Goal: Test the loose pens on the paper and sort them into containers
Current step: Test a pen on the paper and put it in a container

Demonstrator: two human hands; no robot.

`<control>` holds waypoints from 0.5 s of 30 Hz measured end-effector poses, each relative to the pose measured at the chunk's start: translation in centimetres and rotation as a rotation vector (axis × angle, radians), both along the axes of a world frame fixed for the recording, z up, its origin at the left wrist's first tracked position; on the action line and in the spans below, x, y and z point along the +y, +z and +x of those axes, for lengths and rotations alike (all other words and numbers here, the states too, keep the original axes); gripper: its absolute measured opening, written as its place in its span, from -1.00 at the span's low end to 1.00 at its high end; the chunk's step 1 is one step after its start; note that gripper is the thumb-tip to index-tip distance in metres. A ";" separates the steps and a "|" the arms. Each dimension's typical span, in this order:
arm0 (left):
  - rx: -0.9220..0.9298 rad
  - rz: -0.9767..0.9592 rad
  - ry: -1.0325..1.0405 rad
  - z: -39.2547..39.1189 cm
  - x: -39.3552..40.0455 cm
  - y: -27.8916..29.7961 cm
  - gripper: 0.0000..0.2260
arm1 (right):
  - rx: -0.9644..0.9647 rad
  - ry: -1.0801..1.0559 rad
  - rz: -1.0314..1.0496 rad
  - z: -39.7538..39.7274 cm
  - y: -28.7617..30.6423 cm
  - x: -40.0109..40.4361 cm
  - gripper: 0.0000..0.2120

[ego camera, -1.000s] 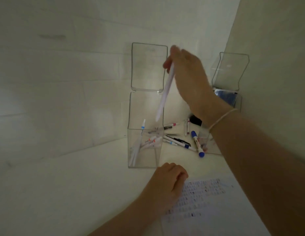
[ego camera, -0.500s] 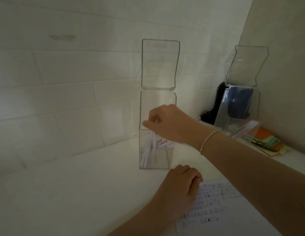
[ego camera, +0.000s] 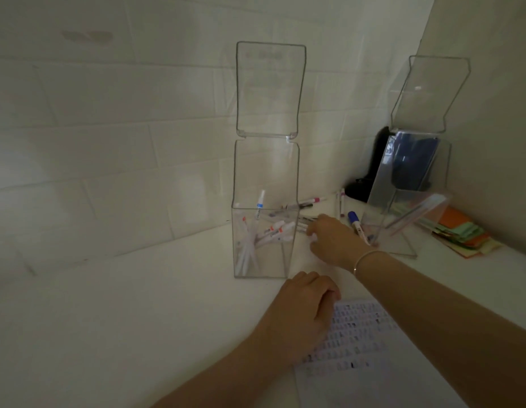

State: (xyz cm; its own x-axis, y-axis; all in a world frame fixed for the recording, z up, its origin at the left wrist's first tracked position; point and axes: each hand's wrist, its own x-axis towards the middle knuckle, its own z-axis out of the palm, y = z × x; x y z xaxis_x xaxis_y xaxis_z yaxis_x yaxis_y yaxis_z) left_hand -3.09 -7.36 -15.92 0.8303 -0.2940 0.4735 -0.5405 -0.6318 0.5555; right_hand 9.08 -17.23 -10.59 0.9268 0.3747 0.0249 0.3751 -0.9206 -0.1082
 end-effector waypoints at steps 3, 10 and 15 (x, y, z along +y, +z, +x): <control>0.008 0.000 0.001 0.0 0.0 -0.1 -0.68 | -0.168 0.033 -0.133 0.2 -0.6 0.7 -0.76; 0.027 -0.001 -0.001 -0.1 0.0 0.1 -0.63 | -0.083 -0.060 -0.021 0.9 -0.8 1.7 -0.77; 0.026 -0.005 -0.003 -0.2 -0.1 0.3 -0.63 | -0.166 -0.103 -0.114 1.2 -0.7 1.5 -0.75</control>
